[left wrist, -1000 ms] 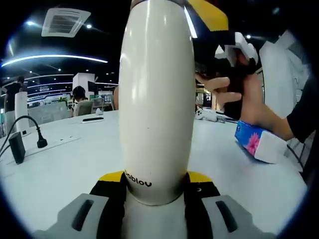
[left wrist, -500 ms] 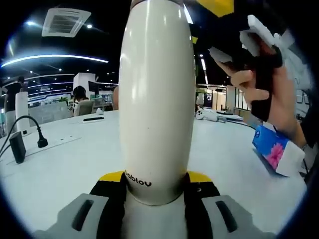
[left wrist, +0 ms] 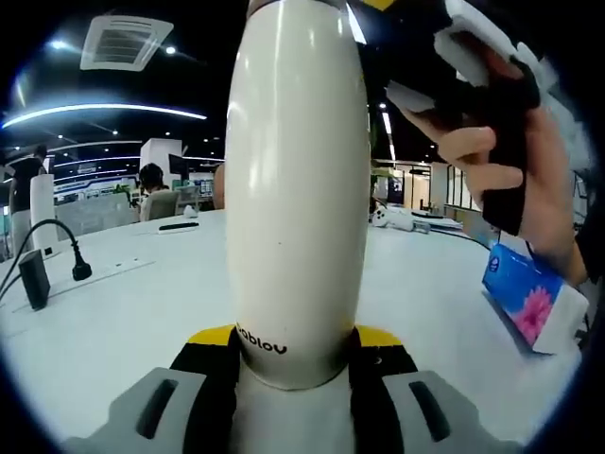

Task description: Grasp the water cup twist off the cup lid place the cup lid on the table

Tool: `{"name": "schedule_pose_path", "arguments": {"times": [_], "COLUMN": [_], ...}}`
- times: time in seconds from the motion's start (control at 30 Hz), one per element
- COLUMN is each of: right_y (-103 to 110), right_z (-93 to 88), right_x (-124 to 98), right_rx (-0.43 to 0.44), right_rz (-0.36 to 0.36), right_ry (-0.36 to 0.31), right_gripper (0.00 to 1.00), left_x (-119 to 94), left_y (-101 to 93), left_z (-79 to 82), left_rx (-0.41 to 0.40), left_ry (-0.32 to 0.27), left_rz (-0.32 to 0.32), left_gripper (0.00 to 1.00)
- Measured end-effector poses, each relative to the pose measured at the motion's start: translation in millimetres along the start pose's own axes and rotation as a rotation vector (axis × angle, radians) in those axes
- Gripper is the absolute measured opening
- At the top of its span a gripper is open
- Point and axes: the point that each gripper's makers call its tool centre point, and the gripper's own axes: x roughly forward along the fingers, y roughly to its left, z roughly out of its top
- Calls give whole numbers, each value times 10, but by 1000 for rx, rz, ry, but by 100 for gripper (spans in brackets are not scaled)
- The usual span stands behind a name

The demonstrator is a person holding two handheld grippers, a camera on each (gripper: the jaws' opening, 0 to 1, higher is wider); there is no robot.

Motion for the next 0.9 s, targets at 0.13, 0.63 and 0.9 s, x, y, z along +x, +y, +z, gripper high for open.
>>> {"name": "schedule_pose_path", "arguments": {"times": [0.13, 0.63, 0.9], "right_y": [-45, -75, -79], "right_z": [39, 21, 17], "right_x": [30, 7, 9], "right_rx": [4, 42, 92], "right_rz": [-17, 45, 132], "right_ry": [-21, -33, -47], "right_gripper": [47, 44, 44], "left_x": [1, 25, 34], "left_y": [3, 3, -2], "left_z": [-2, -1, -3], "left_rx": [-1, 0, -1], "left_ry": [1, 1, 1], "left_rz": [-1, -2, -1], "left_gripper": [47, 47, 47]}}
